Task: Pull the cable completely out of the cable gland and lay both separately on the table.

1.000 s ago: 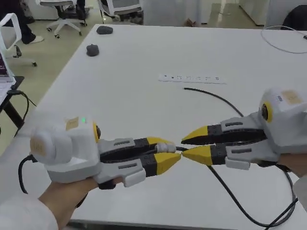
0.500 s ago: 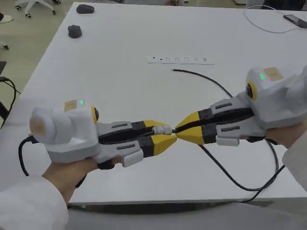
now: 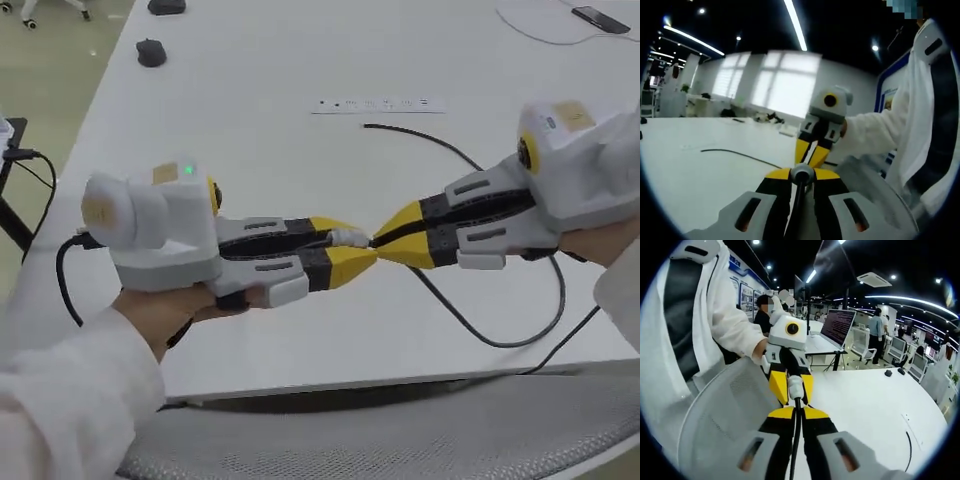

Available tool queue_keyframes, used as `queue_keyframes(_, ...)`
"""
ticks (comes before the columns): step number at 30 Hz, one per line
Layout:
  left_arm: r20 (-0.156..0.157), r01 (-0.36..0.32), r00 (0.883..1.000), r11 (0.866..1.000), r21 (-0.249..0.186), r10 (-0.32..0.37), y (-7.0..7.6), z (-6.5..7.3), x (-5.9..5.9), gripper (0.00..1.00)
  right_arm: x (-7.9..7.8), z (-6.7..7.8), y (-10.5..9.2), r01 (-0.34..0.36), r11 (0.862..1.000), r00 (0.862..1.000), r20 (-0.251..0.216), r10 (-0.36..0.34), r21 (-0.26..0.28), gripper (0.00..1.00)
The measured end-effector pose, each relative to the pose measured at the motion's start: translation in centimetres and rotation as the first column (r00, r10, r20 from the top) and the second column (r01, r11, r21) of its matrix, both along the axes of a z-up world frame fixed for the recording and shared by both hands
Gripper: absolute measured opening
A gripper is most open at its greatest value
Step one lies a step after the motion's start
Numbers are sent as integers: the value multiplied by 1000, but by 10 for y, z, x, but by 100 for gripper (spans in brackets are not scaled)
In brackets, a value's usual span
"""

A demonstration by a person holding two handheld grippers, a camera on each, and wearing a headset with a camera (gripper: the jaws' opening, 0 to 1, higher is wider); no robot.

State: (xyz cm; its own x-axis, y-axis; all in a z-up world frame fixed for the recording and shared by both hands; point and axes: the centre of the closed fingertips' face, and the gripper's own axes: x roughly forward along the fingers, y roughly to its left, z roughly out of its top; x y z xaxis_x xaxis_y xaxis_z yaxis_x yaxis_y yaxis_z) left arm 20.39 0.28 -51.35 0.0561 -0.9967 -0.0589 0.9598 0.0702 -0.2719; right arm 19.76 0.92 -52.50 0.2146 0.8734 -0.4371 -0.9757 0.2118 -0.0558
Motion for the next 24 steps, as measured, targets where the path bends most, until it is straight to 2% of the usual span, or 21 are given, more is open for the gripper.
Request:
queue_keyframes(3,4,-21,1000,1000,-1,21,2,4,0,16,-1,1,-6,-6,1000,1000,8,6,-1,3)
queue_keyframes(6,-4,-52,999,998,-25,52,2,12,2,16,-2,1,-19,-4,1000,1000,5,4,2,3)
queue_keyframes(10,-1,-71,997,996,-56,71,-7,17,1,16,-4,1,-36,-7,1000,1000,6,7,-8,3)
queue_keyframes(14,15,-85,996,996,-32,85,-11,13,-3,16,-7,-6,-47,-19,999,1000,-3,19,-30,3)
queue_keyframes(18,3,-110,994,994,-26,110,-4,11,-2,16,-9,-16,-55,-34,997,999,-9,34,-74,3)
queue_keyframes(20,6,-118,993,993,-22,118,-2,12,-1,16,-10,-17,-56,-39,997,999,-12,38,-64,3)
queue_keyframes(24,33,-127,991,992,2,127,0,12,1,16,-5,-20,-51,-57,996,998,-13,56,-66,3)
